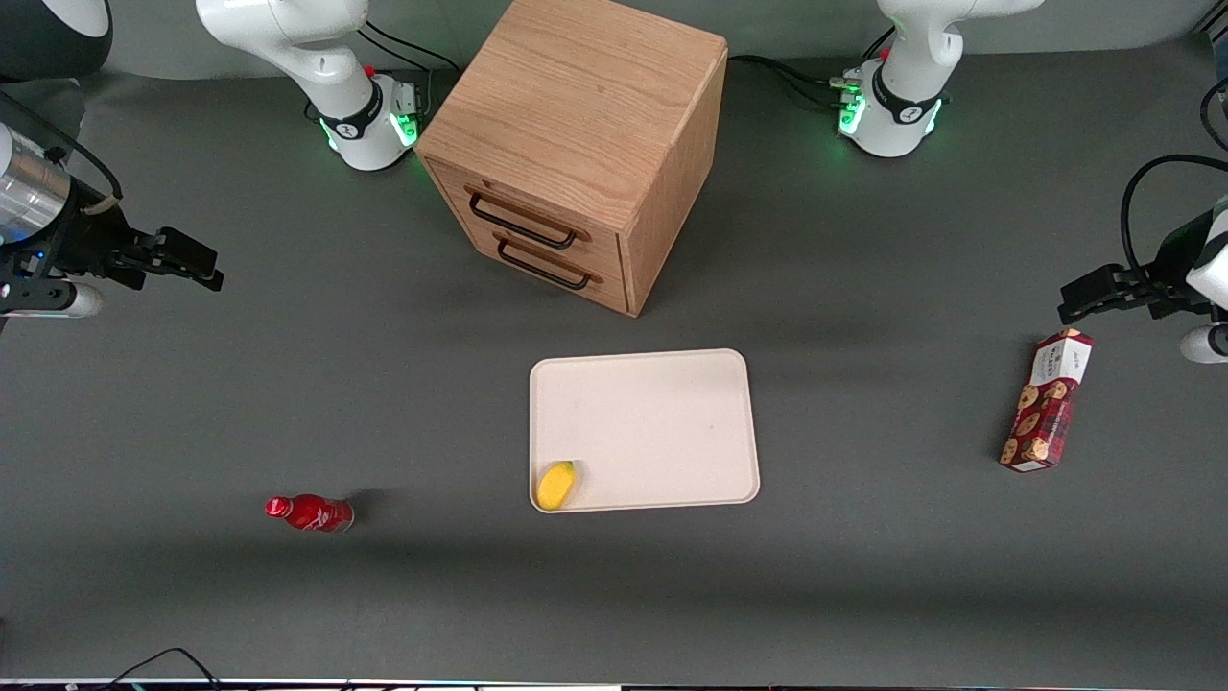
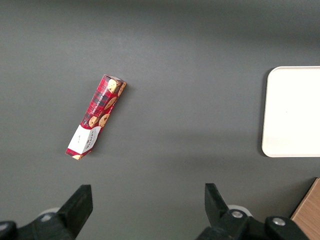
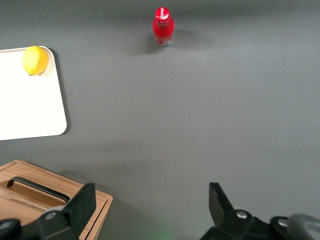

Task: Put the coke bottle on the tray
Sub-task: 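Move the right gripper down toward the red Coca-Cola bottle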

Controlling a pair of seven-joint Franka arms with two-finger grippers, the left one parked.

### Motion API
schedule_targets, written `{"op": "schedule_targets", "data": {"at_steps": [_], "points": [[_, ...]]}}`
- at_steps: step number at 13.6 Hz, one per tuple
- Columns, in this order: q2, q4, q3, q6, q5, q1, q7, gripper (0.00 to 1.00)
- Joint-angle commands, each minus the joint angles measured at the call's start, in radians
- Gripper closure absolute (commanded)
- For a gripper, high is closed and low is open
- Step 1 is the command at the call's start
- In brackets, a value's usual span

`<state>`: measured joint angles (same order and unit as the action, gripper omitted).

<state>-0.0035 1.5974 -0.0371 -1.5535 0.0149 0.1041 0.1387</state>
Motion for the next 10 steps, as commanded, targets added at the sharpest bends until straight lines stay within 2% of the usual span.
{"op": "schedule_targets", "data": {"at_steps": [1,4,8,10], "points": [[-0.004,0.013,-0.006,-0.02,0.03,-0.007,-0.027,0.0],[0.089,-0.058,-0.007,-0.045,0.03,-0.003,-0.014,0.0],[0.375,-0.311,-0.004,-0.046,0.02,-0.009,-0.019,0.0],[0.512,-0.428,-0.006,-0.117,0.019,-0.011,-0.018,0.0]]}}
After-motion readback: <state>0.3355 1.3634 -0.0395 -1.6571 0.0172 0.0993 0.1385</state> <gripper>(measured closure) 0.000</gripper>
